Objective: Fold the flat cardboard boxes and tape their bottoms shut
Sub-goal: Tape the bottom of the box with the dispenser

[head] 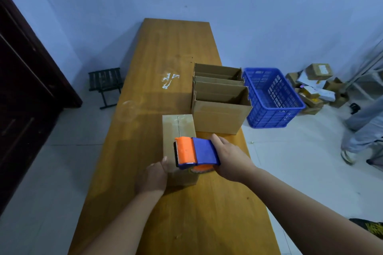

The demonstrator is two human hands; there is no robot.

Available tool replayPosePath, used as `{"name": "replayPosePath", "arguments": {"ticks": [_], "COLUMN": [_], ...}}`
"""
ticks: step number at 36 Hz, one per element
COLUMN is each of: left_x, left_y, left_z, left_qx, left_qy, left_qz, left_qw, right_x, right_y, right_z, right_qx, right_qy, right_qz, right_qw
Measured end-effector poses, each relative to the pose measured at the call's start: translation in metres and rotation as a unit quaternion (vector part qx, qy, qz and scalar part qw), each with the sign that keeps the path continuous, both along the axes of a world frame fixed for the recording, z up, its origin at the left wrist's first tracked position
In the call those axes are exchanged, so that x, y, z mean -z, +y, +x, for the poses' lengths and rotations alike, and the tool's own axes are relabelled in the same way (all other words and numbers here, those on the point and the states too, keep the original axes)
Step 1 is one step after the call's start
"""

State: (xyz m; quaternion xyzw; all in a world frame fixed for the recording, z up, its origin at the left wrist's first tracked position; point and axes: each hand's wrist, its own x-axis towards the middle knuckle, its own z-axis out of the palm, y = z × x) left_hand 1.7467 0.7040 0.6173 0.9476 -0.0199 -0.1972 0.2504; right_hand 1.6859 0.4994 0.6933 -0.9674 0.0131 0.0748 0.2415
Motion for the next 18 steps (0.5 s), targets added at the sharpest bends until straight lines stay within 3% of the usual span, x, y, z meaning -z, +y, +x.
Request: {"name": "replayPosePath", "arguments": {"ticks": [9, 18], "left_x": [0.000, -0.001], "left_y": [0.004, 0.003], "left_z": [-0.002, -0.001], "left_qx": [0.029, 0.029], "left_qy": [-0.019, 0.002], "left_qz": [-0.057, -0.040], "left_qw": [0.998, 0.999], "right_x": [0.038, 0.018], "right_y": [0.008, -0.002], "right_z": [-0.022, -0.009], "right_qx": [0.149, 0.103], "right_qy": [-0.044, -0.040], "right_qz": [0.257, 0.183], "right_qw": [0.954, 0.977]}}
